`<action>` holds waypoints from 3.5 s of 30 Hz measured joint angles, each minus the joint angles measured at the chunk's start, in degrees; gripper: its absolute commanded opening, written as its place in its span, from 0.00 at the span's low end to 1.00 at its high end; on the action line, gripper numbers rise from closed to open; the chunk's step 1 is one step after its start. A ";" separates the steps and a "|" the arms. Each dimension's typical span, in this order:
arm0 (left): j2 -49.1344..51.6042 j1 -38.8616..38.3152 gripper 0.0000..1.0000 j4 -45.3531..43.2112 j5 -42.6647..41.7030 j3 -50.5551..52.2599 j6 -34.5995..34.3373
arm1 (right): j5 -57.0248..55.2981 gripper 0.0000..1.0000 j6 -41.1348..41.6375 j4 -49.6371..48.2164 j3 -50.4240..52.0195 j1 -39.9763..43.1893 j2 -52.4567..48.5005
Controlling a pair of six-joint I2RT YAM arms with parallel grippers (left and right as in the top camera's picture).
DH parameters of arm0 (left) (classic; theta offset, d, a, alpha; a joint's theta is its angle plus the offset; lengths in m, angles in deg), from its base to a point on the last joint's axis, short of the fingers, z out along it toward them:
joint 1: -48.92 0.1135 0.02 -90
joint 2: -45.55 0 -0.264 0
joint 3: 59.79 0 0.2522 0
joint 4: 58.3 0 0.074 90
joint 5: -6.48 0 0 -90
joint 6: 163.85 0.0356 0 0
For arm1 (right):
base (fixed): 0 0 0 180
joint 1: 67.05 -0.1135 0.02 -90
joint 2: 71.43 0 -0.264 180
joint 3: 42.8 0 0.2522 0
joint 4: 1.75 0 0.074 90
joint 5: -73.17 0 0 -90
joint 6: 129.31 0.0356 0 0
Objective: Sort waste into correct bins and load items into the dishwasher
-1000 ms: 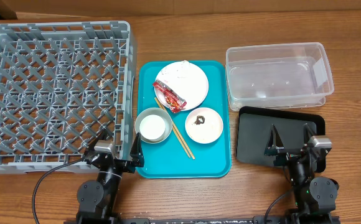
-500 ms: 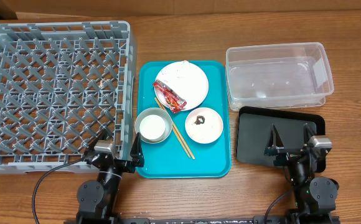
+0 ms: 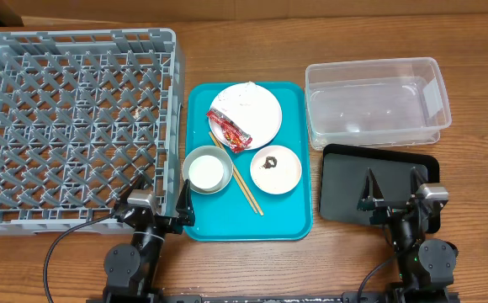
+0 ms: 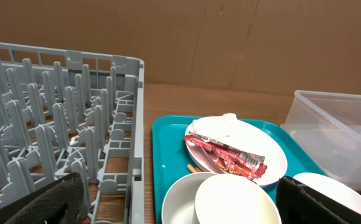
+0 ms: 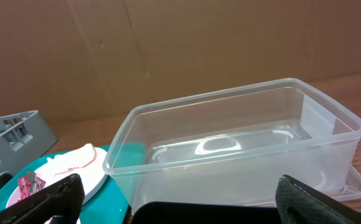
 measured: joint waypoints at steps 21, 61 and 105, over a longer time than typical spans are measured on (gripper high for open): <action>0.00 0.00 1.00 -0.02 0.02 0.00 0.00 | 0.00 1.00 0.02 0.00 0.00 0.00 0.00; 42.88 0.00 1.00 54.23 2.58 -47.28 -1.99 | 8.96 1.00 4.46 45.48 -54.18 0.00 -47.39; 53.81 17.40 1.00 57.42 0.63 -50.10 -6.27 | 10.64 0.27 -4.20 30.36 -87.78 -30.45 -121.22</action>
